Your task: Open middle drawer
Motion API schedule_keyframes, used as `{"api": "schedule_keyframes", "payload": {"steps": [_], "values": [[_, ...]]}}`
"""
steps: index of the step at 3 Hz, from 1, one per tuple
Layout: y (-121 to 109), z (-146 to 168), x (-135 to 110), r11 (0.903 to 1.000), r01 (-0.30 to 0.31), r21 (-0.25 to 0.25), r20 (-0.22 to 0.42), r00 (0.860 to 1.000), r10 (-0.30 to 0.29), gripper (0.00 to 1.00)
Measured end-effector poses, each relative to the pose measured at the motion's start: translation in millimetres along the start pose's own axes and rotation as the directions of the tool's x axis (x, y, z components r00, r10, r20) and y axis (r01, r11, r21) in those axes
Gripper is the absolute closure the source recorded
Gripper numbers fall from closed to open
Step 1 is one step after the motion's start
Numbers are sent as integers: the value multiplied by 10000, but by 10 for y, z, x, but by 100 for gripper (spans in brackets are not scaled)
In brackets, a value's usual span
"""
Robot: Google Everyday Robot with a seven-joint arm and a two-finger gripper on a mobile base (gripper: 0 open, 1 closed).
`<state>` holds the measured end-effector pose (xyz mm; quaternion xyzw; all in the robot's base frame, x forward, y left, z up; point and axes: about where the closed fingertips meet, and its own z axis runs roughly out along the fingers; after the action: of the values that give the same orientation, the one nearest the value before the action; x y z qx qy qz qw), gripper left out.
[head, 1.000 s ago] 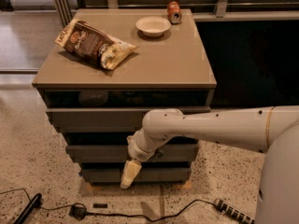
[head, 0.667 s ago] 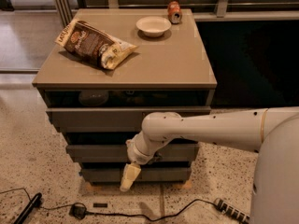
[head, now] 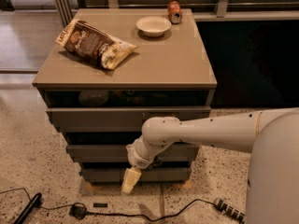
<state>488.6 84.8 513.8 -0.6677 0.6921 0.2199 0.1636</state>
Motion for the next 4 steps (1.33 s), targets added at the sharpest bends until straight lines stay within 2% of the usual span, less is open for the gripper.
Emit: {"api": "schedule_keyframes", "payload": {"steps": [1,2,3,4], "values": [[-10,-13,-13,9948,183,1002,120,9997,-196,0],[95,-122,109,9734,645,2198,-376,9976,-576,0],[185,-113,170,9633,415,2653,-195,9991,-376,0],[185,-113,170,9633,415,2653,-195,9991,-376,0]]}}
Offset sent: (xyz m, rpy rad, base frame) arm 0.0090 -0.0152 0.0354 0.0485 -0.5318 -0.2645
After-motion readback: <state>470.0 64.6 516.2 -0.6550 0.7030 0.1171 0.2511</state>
